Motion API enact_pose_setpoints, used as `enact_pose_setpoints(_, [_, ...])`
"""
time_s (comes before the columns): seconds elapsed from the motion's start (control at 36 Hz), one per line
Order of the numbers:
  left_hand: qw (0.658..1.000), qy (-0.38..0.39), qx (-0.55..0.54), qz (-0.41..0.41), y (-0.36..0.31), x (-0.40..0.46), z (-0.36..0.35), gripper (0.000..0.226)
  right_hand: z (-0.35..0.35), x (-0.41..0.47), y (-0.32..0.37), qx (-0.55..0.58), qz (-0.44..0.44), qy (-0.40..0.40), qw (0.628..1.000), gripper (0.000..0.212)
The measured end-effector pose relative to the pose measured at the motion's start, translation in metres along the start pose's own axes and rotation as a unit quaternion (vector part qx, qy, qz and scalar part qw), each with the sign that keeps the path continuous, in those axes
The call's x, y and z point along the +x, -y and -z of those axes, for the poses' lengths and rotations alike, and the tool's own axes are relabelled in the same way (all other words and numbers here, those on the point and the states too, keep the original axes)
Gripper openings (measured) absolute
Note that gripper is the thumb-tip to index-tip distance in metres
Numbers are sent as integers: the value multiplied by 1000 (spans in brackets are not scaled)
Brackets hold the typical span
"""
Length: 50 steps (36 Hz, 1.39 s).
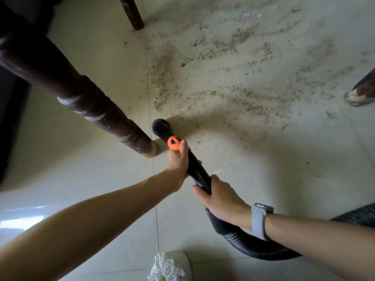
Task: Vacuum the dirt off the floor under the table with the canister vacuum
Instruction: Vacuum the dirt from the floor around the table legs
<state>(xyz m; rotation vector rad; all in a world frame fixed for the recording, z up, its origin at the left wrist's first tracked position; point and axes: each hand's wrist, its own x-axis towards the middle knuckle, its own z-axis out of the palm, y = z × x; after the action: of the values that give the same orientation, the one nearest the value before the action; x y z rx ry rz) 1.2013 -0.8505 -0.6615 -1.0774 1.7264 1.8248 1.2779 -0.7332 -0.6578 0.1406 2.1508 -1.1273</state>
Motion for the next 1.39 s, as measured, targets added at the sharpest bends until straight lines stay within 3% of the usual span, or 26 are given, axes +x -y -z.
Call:
enact_pose_setpoints(0.25, [999, -3, -15, -30, -29, 26, 8, 43, 9, 34, 27, -49, 30, -30, 998, 40])
enact_pose_setpoints(0.39, [996, -27, -82, -25, -62, 51, 16, 22, 18, 71, 54, -99, 68, -46, 992, 37])
enact_pose_setpoints(0.58, [996, -32, -65, -47, -73, 59, 12, 22, 20, 84, 60, -105, 61, -67, 990, 37])
enact_pose_setpoints(0.83, [999, 35, -14, -36, -42, 44, 8, 35, 11, 51, 34, -40, 35, -45, 998, 43])
enact_pose_setpoints(1.08, [999, 42, 19, 1, 6, -6, 10, 34, -9, -8, -1, -2, -2, -3, 1000, 35])
enact_pose_setpoints(1.19, [999, 37, 27, 16, 25, -21, 17, 44, -16, -27, -11, 24, 1, 37, 999, 30])
enact_pose_setpoints(1.39, [998, 45, 34, 29, 35, -34, 10, 42, -17, -44, -23, 56, 2, 36, 998, 26])
